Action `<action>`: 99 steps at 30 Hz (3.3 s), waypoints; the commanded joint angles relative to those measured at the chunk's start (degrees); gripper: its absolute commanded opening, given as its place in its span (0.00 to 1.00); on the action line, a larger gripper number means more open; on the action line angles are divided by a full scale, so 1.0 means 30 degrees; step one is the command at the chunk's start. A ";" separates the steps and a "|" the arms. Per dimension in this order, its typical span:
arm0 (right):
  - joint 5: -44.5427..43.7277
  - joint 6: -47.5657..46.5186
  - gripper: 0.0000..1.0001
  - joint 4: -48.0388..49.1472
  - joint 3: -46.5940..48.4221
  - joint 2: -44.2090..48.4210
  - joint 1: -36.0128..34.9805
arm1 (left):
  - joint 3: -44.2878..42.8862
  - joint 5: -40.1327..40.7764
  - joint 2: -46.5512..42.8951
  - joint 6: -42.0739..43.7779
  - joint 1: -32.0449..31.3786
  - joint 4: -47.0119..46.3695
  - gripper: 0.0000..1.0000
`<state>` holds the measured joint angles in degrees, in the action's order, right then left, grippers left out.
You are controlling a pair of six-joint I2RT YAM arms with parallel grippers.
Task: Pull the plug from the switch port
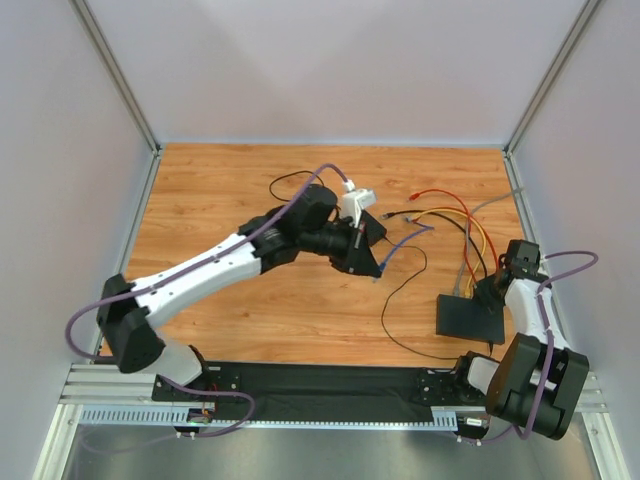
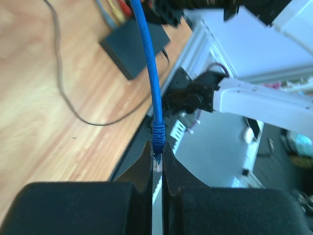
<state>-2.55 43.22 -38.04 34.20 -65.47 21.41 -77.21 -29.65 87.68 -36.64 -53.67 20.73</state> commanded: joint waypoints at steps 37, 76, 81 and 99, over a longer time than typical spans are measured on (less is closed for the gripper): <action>-0.0118 -0.1312 0.02 -0.1556 0.0290 0.1843 -0.1921 | 0.8743 1.1993 -0.3301 -0.0881 0.8720 0.3903 0.00; -0.1789 0.1207 0.22 -0.6069 0.1493 0.2607 -0.0370 | -0.6134 -0.3682 1.0846 -0.2257 0.0607 -0.8815 0.45; -0.1466 0.1384 0.11 -0.5807 0.0848 0.2225 -0.0135 | -0.9616 -0.2979 1.4275 -0.3371 -0.0273 -0.6216 0.43; -0.1026 0.1062 0.03 -0.4693 0.0672 0.1463 -0.0105 | -1.4164 -0.1806 1.9727 -0.4866 -0.1182 -0.5915 0.47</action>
<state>-5.43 46.74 -54.00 34.98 -61.10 20.82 -116.88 -34.87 145.47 -49.04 -56.27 3.77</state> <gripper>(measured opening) 0.029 0.468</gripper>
